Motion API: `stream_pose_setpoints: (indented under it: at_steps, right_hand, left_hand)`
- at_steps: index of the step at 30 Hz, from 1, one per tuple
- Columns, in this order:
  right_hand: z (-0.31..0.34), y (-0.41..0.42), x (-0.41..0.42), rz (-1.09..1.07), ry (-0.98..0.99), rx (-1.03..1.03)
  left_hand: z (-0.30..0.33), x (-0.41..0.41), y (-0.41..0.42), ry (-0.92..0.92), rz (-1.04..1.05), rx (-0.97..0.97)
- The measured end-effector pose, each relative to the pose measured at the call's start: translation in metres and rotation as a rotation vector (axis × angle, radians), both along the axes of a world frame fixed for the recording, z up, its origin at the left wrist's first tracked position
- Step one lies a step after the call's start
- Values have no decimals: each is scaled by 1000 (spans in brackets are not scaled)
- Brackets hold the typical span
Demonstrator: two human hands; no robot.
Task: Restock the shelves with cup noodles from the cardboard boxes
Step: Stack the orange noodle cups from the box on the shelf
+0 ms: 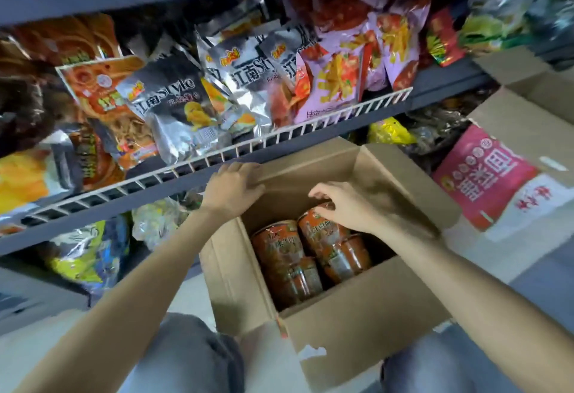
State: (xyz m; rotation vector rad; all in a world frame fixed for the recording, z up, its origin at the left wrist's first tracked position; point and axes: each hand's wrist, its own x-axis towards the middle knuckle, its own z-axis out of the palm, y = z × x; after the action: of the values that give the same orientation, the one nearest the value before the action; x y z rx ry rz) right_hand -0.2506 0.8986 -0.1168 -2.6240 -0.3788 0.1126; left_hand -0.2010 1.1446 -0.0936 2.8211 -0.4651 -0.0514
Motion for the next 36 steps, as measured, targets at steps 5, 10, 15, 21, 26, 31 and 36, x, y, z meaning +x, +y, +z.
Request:
stream_pose_setpoints:
  at_steps: [5, 10, 15, 21, 26, 31, 36]
  right_hand:
    - [-39, 1, 28, -113, 154, -454]
    - [-82, 6, 48, -450, 391, -406]
    - [-130, 27, 48, -709, 559, -259]
    - [-124, 23, 56, -694, 503, -356]
    - [-26, 3, 37, -576, 398, -148]
    - [38, -30, -19, -544, 58, 388]
    - [55, -49, -49, -616, -336, 680]
  left_hand:
    - [-31, 0, 1, -155, -53, 32]
    - [-42, 5, 0, -298, -52, -101]
    - [-49, 4, 2, -367, -54, -127]
    - [-51, 4, 4, -399, -30, -107]
    - [-41, 0, 2, -433, -78, 59]
    - [-13, -15, -29, -439, -363, -107]
    - [-35, -23, -90, -134, -639, 59]
